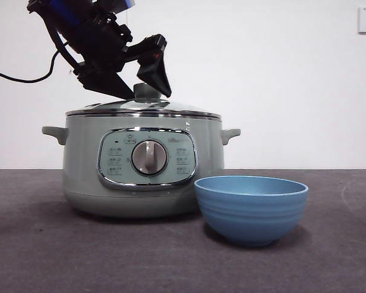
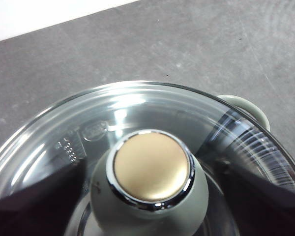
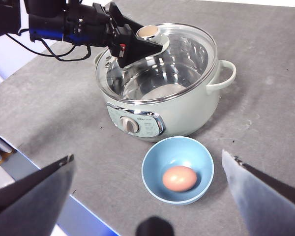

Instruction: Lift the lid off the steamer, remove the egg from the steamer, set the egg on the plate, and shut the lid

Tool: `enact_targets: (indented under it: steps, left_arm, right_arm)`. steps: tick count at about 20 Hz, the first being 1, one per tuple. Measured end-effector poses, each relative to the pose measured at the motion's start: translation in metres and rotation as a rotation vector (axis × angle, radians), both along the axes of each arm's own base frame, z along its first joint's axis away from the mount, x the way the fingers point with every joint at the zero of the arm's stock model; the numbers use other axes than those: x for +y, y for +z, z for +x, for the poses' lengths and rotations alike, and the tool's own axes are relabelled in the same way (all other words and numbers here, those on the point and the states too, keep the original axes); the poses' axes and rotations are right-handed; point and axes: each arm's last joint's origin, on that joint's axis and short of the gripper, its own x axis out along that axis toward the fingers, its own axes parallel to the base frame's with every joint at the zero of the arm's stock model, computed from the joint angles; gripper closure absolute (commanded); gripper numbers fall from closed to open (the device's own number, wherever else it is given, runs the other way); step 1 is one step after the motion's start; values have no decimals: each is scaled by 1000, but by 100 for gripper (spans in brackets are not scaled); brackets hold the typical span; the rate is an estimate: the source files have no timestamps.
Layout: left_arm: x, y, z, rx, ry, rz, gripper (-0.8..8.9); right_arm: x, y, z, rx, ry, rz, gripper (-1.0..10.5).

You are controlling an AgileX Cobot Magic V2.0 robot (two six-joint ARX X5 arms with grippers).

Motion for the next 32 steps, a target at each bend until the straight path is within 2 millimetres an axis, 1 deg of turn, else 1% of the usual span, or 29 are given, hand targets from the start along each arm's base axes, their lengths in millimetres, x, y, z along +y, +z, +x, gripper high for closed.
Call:
enact_targets:
  steps: [2, 5, 7, 9, 11, 14, 16, 18, 20, 22, 24, 27, 28, 29, 30, 31, 32]
  left_arm:
    - [2, 7, -3, -19, 0, -10, 301]
    - [7, 23, -13, -49, 0, -26, 302]
    - [12, 35, -23, -56, 0, -29, 301]
    - [20, 50, -39, -55, -1, -29, 302]
    - [32, 66, -61, -40, -3, -23, 302]
    - [54, 89, -104, -10, -29, -23, 311]
    - [67, 98, -133, 30, -80, -38, 311]
    - [79, 102, -159, 85, -120, -58, 311]
    - [88, 103, -180, 142, -147, -71, 311]
    - [95, 101, -194, 200, -164, -67, 311]
    - [99, 98, -202, 247, -169, -55, 312]
    - [100, 97, -204, 271, -169, -47, 317]
    - [100, 97, -204, 271, -169, -47, 351]
    - [100, 97, -204, 271, -169, -47, 442]
    - [100, 97, -204, 271, -169, -47, 541]
    - [100, 97, -204, 271, -169, -47, 708]
    - [100, 97, -204, 271, -169, -47, 841]
  right_arm:
    - [0, 0, 0, 1, 0, -1, 439]
    - [0, 0, 0, 1, 0, -1, 439]
    - [0, 0, 0, 2, 0, -2, 439]
    - [0, 0, 0, 3, 0, -2, 439]
    - [0, -1, 0, 6, 0, -5, 440]
    - [-1, -4, -1, 34, 1, -26, 440]
    - [-2, -6, -3, 60, 3, -45, 440]
    - [-3, -9, -4, 85, 3, -65, 442]
    - [-4, -12, -5, 112, 4, -85, 442]
    - [-4, -13, -7, 136, 27, -86, 442]
    - [-4, -13, -7, 144, 46, -79, 442]
    - [-4, -13, -7, 145, 48, -78, 447]
    - [-4, -13, -7, 145, 48, -78, 461]
    - [-4, -13, -7, 146, 48, -78, 550]
    - [-4, -14, -7, 148, 48, -80, 669]
    - [-4, -14, -8, 153, 48, -84, 824]
    - [-4, -15, -8, 157, 48, -86, 932]
